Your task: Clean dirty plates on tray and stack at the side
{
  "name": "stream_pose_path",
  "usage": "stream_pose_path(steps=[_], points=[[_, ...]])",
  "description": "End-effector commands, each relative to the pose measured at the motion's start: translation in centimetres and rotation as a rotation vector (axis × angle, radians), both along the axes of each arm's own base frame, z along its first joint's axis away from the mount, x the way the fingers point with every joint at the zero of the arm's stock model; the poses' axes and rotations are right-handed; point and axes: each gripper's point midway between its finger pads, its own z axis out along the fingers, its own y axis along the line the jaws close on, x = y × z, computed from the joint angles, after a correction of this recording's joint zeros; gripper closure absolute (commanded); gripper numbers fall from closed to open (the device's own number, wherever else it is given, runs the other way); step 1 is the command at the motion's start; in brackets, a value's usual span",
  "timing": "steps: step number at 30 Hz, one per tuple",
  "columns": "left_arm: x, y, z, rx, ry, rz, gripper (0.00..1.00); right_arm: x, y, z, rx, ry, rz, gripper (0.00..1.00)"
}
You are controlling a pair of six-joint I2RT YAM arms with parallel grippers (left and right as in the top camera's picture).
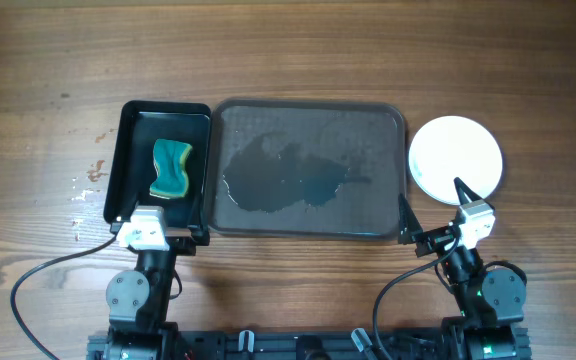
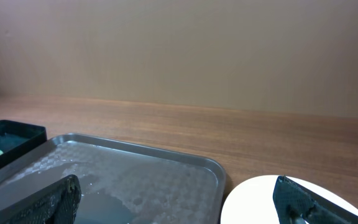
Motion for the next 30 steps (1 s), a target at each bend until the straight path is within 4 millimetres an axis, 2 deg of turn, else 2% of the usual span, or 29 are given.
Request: stream_pose_path(steps=[1,30], points=[[-0.03,-0.14,-0.02,0.020,-0.006,-0.012,0.00,-0.04,-0.02,0.26,-0.010,-0.017,-0.003,0.00],[-0.03,-0.14,-0.02,0.020,-0.006,-0.012,0.00,-0.04,-0.02,0.26,-0.011,-0.018,-0.003,0.00]])
